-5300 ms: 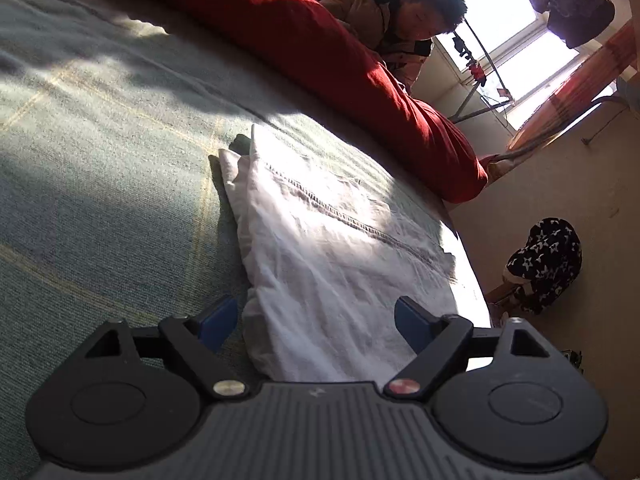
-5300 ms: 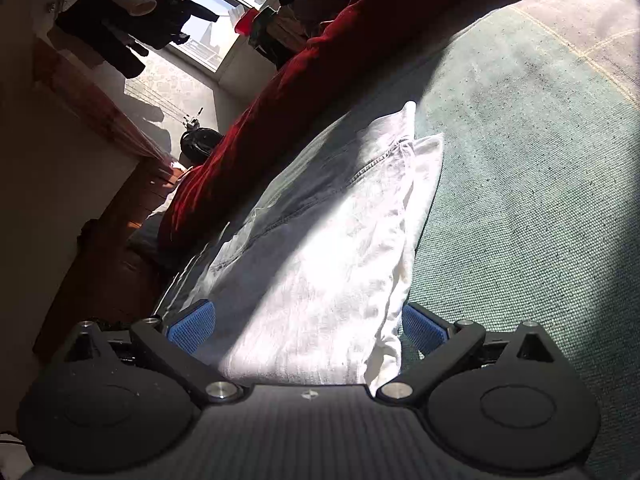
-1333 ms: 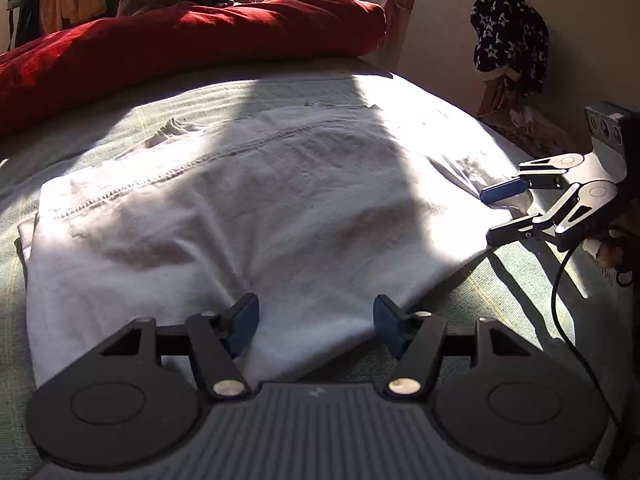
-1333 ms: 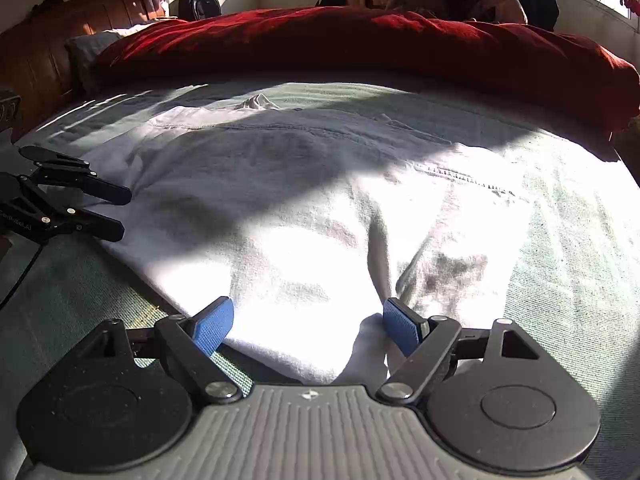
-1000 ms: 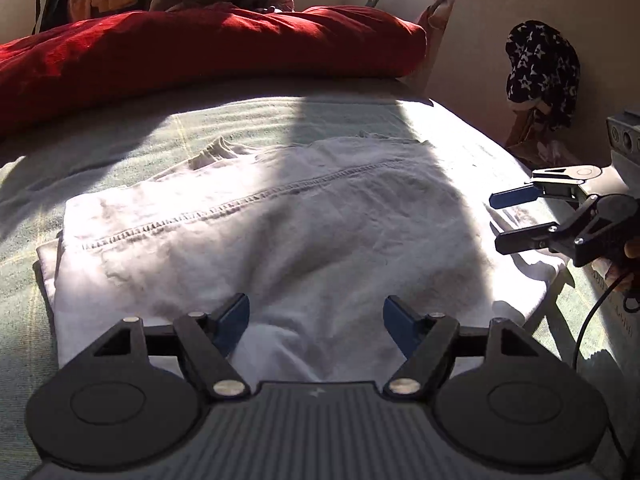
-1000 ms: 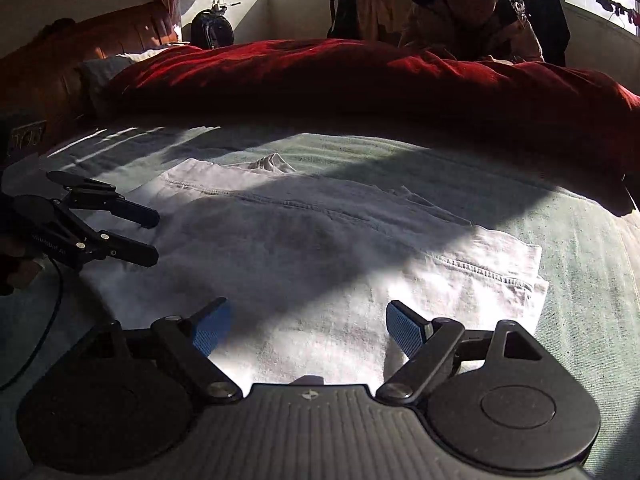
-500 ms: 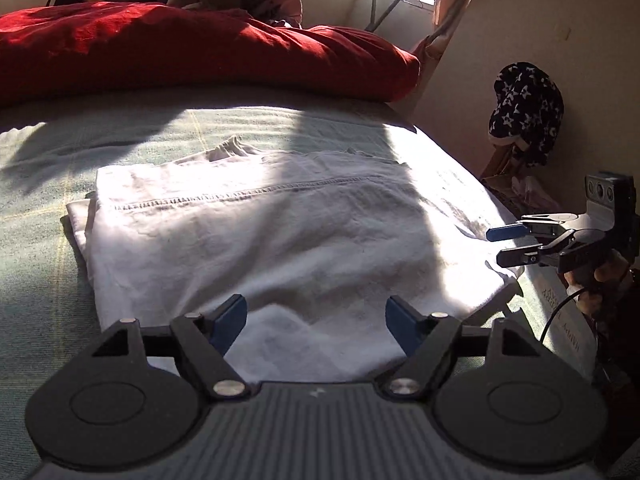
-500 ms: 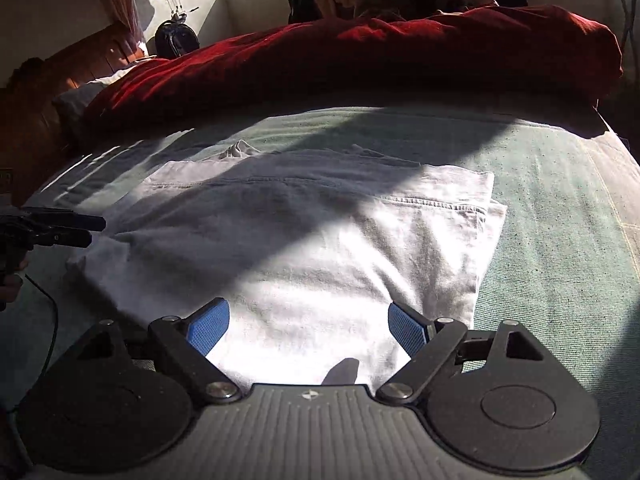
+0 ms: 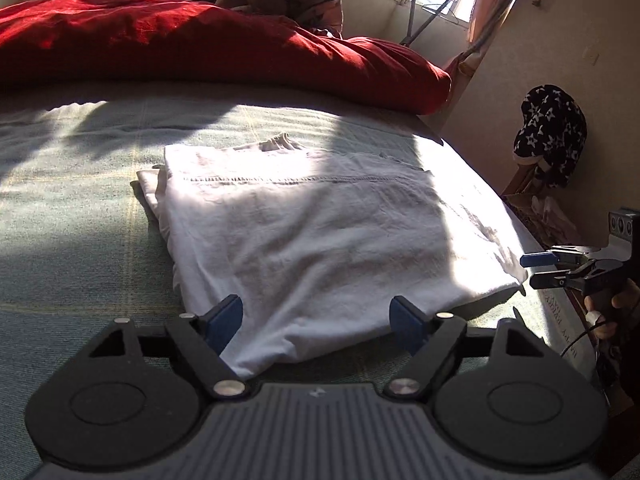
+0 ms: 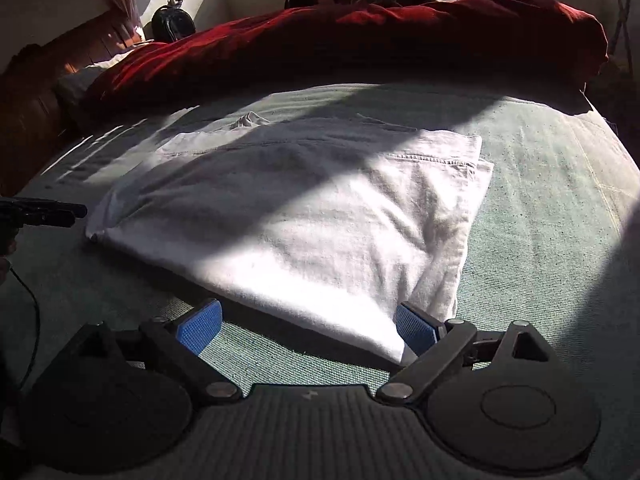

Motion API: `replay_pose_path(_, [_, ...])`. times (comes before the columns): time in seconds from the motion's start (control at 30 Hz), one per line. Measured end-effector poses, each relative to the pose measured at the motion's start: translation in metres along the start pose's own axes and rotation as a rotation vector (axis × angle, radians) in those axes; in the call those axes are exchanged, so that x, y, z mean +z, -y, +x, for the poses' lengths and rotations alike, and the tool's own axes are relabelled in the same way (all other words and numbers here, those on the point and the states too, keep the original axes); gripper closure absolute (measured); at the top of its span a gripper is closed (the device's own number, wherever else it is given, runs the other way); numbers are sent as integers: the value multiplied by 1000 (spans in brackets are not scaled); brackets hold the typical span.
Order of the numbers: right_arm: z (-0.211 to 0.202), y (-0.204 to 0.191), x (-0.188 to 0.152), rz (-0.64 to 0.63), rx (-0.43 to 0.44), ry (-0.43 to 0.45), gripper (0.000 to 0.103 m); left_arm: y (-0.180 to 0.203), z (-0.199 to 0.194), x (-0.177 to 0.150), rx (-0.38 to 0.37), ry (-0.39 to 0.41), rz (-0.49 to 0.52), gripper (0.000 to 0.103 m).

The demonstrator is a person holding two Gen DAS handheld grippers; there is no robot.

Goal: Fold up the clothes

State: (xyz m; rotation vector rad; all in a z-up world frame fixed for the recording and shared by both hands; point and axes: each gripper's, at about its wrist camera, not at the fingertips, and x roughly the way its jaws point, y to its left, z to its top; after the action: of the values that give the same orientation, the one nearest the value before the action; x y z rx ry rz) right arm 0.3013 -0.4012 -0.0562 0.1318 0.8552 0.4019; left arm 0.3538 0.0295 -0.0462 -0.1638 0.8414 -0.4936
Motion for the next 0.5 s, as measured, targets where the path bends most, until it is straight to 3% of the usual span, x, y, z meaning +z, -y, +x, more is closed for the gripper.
replay_pose_path(0.13, [27,-1,-5,65,-1,-40,7,-16,21,-10,92,-68,-58,25])
replay_pose_path(0.23, [20,12,-24,92,-47,-48,7,-23,1,-18,80,-31,-87,24])
replay_pose_path(0.3, [2,23,-31,151,-33,-34,7,-23,-11,-14,66,0,-82,24])
replay_pose_path(0.43, [-18,27,-18,173,-37,58,6,-21,-12,2,44,62,-95,22])
replay_pose_path(0.5, [-11,29,-7,193,3,87,6,-23,-2,8,-5,75,-130,22])
